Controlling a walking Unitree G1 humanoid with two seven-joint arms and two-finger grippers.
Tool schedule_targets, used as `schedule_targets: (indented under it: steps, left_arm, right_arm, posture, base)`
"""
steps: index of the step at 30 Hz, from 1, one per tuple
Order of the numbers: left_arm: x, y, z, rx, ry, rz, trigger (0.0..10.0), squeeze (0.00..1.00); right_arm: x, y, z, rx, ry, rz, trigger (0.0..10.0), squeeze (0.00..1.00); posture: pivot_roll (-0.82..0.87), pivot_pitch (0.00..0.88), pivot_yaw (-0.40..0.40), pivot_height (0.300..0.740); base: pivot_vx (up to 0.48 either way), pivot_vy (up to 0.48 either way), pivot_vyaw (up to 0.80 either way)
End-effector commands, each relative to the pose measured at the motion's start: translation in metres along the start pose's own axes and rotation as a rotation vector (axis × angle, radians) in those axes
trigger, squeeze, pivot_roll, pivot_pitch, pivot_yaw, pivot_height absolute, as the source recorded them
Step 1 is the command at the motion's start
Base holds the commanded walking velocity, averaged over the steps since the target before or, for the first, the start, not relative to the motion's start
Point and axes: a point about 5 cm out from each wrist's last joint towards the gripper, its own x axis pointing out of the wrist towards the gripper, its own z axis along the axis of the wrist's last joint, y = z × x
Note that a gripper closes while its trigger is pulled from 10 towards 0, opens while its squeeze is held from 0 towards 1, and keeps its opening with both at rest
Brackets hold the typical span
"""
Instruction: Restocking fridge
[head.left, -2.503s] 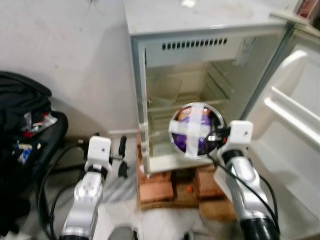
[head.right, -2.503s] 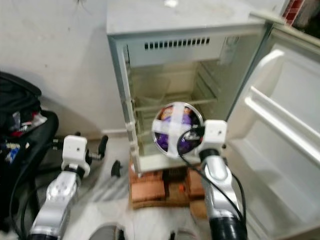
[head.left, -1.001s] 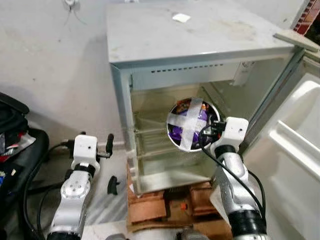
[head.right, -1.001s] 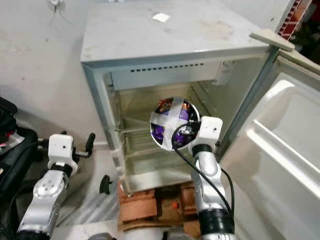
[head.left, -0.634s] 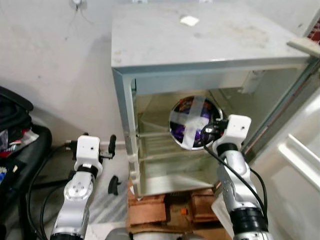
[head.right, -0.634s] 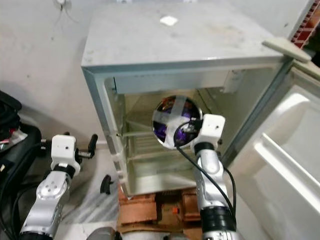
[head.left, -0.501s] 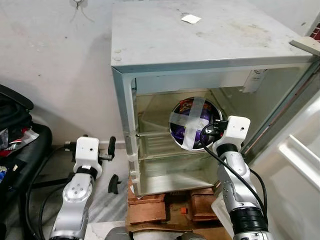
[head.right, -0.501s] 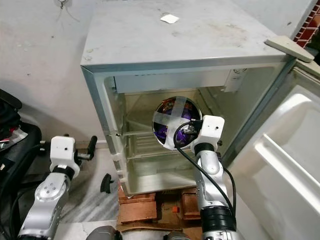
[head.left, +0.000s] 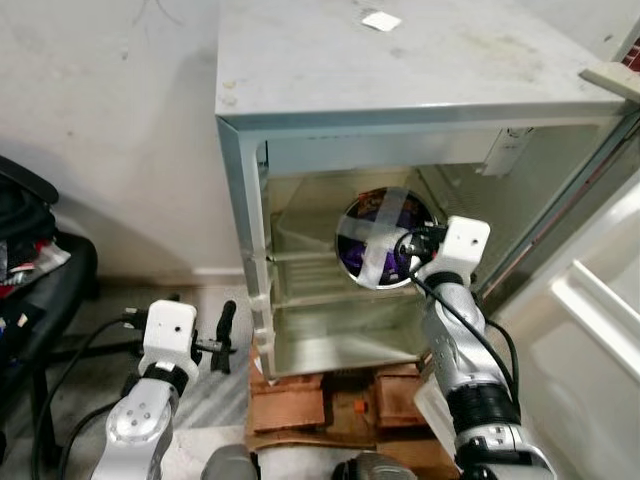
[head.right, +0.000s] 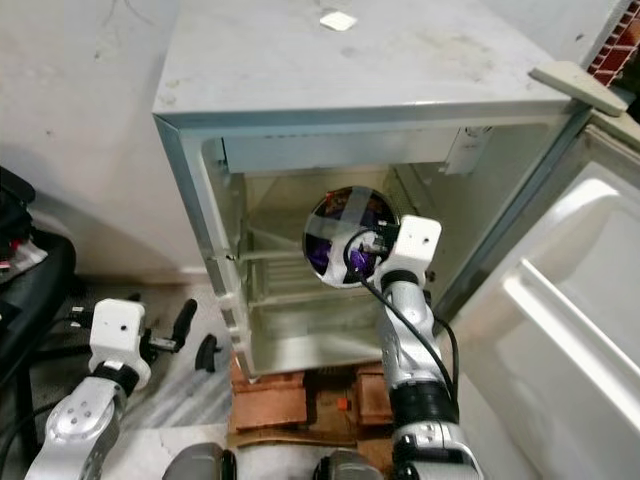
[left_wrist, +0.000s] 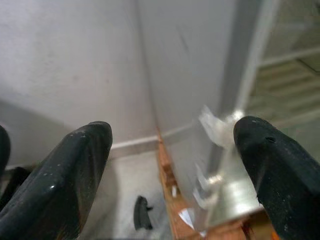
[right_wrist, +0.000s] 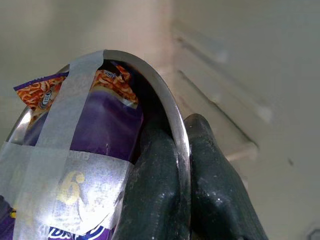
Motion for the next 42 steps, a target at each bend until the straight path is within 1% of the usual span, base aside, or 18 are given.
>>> schedule_targets:
  steps: [1, 7, 12, 13, 14, 15, 16, 18, 19, 21, 23, 28, 29, 32, 35, 36, 40, 42]
  left_arm:
    - [-0.003, 0.0, 0.002, 0.017, 0.007, -0.006, 10.0, 0.0]
    - [-0.007, 0.004, 0.002, 0.016, 0.027, 0.018, 10.0, 0.0]
    - [-0.013, 0.002, 0.003, 0.014, 0.045, 0.017, 10.0, 0.0]
    - [-0.014, 0.002, 0.004, -0.026, 0.06, 0.039, 10.0, 0.0]
    - [-0.015, 0.002, 0.005, -0.041, 0.065, 0.047, 10.0, 0.0]
    - [-0.016, 0.004, 0.009, -0.028, 0.062, 0.052, 10.0, 0.0]
    - [-0.017, 0.005, 0.01, -0.021, 0.06, 0.052, 10.0, 0.0]
    - [-0.025, 0.011, 0.015, -0.01, 0.058, 0.058, 10.0, 0.0]
    - [-0.025, 0.011, 0.015, -0.01, 0.058, 0.058, 10.0, 0.0]
    - [-0.031, 0.013, 0.016, -0.005, 0.068, 0.06, 10.0, 0.0]
    - [-0.04, 0.014, 0.013, 0.008, 0.09, 0.052, 10.0, 0.0]
    - [-0.045, 0.009, 0.016, 0.007, 0.102, 0.048, 10.0, 0.0]
    - [-0.046, 0.007, 0.019, 0.0, 0.104, 0.059, 10.0, 0.0]
    - [-0.05, 0.005, 0.021, -0.011, 0.111, 0.068, 10.0, 0.0]
    - [-0.054, 0.003, 0.019, -0.018, 0.123, 0.071, 10.0, 0.0]
    - [-0.056, 0.002, 0.017, -0.022, 0.134, 0.07, 10.0, 0.0]
    - [-0.057, 0.0, 0.017, -0.025, 0.143, 0.068, 10.0, 0.0]
    - [-0.056, -0.001, 0.017, -0.026, 0.153, 0.071, 10.0, 0.0]
  right_arm:
    - [0.005, -0.012, 0.006, 0.043, -0.017, -0.077, 10.0, 0.0]
    - [0.01, -0.03, 0.006, 0.117, -0.002, -0.153, 10.0, 0.0]
    - [0.012, -0.033, 0.003, 0.129, 0.006, -0.176, 10.0, 0.0]
    - [0.015, -0.032, 0.004, 0.112, 0.002, -0.169, 10.0, 0.0]
    - [0.015, -0.031, 0.005, 0.109, 0.0, -0.168, 10.0, 0.0]
    - [0.018, -0.031, 0.004, 0.148, 0.017, -0.184, 10.0, 0.0]
    - [0.019, -0.031, 0.004, 0.16, 0.019, -0.189, 10.0, 0.0]
    - [0.023, -0.021, 0.004, 0.203, 0.042, -0.188, 10.0, 0.0]
    - [0.023, -0.021, 0.004, 0.203, 0.042, -0.188, 10.0, 0.0]
    - [0.025, -0.015, 0.005, 0.229, 0.052, -0.184, 10.0, 0.0]
    - [0.027, -0.011, 0.003, 0.283, 0.081, -0.185, 10.0, 0.0]
    - [0.031, -0.004, 0.004, 0.366, 0.117, -0.187, 10.0, 0.0]
    - [0.033, 0.0, 0.005, 0.404, 0.133, -0.19, 10.0, 0.0]
    - [0.036, 0.005, 0.009, 0.439, 0.14, -0.192, 10.0, 0.0]
    - [0.038, 0.009, 0.015, 0.444, 0.133, -0.189, 10.0, 0.0]
    - [0.04, 0.011, 0.02, 0.469, 0.129, -0.194, 10.0, 0.0]
    - [0.044, 0.012, 0.027, 0.483, 0.114, -0.199, 10.0, 0.0]
    - [0.046, 0.01, 0.033, 0.508, 0.102, -0.211, 10.0, 0.0]
  posture:
    - [0.15, 0.152, -0.067, 0.74]
    - [0.16, 0.163, -0.075, 0.74]
    - [0.17, 0.18, -0.075, 0.74]
    - [0.2, 0.187, -0.073, 0.74]
    - [0.21, 0.196, -0.07, 0.74]
    - [0.22, 0.201, -0.069, 0.74]
    - [0.25, 0.22, -0.06, 0.74]
    - [0.27, 0.241, -0.051, 0.74]
    - [0.27, 0.241, -0.051, 0.74]
    - [0.28, 0.258, -0.045, 0.74]
    - [0.29, 0.273, -0.04, 0.74]
    - [0.31, 0.293, -0.051, 0.74]
    - [0.32, 0.308, -0.067, 0.74]
    - [0.32, 0.317, -0.079, 0.74]
    - [0.32, 0.32, -0.084, 0.74]
    - [0.31, 0.323, -0.088, 0.74]
    - [0.32, 0.326, -0.091, 0.74]
    - [0.33, 0.326, -0.095, 0.74]
  base:
    - [0.0, 0.0, 0.0]
    - [0.0, 0.0, 0.0]
    - [0.0, 0.0, 0.0]
    - [0.0, 0.0, 0.0]
    - [0.0, 0.0, 0.0]
    - [0.0, 0.0, 0.0]
    - [0.0, 0.0, 0.0]
    - [0.0, 0.0, 0.0]
    - [0.0, 0.0, 0.0]
    - [0.0, 0.0, 0.0]
    - [0.0, 0.0, 0.0]
    - [0.0, 0.0, 0.0]
    - [0.0, 0.0, 0.0]
    - [0.0, 0.0, 0.0]
    - [0.0, 0.0, 0.0]
    - [0.0, 0.0, 0.0]
    - [0.0, 0.0, 0.0]
    - [0.0, 0.0, 0.0]
